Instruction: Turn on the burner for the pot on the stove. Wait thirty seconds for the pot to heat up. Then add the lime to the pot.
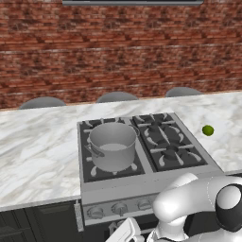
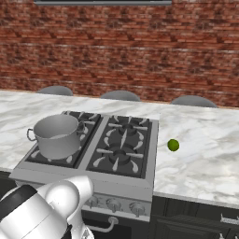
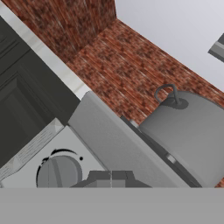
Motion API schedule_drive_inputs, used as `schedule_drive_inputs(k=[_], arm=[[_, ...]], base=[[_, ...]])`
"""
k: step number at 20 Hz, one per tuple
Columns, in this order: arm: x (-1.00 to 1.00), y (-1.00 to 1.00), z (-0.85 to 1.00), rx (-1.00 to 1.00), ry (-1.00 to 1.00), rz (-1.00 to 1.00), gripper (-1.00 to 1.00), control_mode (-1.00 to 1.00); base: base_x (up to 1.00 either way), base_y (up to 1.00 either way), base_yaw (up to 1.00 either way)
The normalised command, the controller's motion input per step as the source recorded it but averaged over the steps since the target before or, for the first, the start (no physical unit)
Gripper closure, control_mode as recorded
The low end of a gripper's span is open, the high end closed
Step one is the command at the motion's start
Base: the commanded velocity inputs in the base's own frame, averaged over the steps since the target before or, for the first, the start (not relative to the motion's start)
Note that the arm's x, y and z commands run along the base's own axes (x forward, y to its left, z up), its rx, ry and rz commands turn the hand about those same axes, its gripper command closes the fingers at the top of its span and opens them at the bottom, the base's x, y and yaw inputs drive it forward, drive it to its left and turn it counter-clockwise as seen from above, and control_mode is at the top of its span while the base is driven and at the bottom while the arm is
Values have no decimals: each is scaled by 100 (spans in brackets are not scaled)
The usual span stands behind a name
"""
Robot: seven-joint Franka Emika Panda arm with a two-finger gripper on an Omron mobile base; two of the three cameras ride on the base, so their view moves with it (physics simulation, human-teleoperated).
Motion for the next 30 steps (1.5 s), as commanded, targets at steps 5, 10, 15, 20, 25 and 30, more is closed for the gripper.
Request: schedule_drive_inputs(k=[5, 10, 15, 20, 25, 30], arm=[[0, 0, 0, 0, 0, 0, 100, -100], [0, 0, 0, 0, 0, 0, 100, -100], [0, 0, 0, 0, 0, 0, 100, -100], [0, 0, 0, 0, 0, 0, 100, -100], [0, 0, 0, 0, 0, 0, 100, -100], [0, 0, 0, 0, 0, 0, 100, -100]], base=[[0, 0, 0], [0, 0, 0], [0, 0, 0], [0, 0, 0], [0, 0, 0], [0, 0, 0]])
